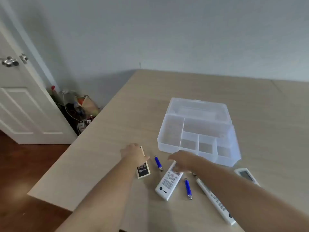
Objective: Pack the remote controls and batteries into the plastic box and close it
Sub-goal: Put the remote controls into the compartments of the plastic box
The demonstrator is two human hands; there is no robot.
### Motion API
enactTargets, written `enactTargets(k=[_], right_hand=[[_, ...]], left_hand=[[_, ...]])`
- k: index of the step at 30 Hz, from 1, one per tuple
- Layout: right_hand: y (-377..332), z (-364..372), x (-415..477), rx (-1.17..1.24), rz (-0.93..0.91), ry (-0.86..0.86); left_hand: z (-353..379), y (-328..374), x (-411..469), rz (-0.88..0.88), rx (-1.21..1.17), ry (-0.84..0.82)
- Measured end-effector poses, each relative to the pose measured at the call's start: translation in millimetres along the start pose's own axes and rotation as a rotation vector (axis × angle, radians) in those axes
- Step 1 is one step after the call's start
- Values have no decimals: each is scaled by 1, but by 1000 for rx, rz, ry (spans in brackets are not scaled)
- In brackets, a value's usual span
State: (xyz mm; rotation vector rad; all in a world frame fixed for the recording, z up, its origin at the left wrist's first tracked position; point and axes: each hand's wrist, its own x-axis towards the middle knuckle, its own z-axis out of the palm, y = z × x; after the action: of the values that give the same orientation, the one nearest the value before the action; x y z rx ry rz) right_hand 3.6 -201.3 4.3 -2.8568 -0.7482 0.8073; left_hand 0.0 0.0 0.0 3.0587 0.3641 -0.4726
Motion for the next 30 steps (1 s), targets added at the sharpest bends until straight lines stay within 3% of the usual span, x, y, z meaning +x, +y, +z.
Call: enactTargets(k=[3, 10, 14, 19, 22, 26, 30], right_hand=[[-1, 18, 11, -128, -2, -52], [13, 40, 40, -391, -103, -20], [14, 36, 47, -401, -123, -37], [12, 13, 44, -199, -6, -180], [14, -17, 38, -16, 1, -231], [30, -72, 27, 187, -26, -200], [70, -117, 7, 678, 24, -33]], left_hand=[[23, -2, 0, -84, -59, -98], [55, 3, 11, -319, -389, -91], [61, 5, 16, -388, -476, -99], [50, -3, 19, -376, -423, -183], [37, -7, 21, -352, -521, -230], [1, 0, 29, -318, -677, -88], [-50, 33, 41, -155, -683, 71]])
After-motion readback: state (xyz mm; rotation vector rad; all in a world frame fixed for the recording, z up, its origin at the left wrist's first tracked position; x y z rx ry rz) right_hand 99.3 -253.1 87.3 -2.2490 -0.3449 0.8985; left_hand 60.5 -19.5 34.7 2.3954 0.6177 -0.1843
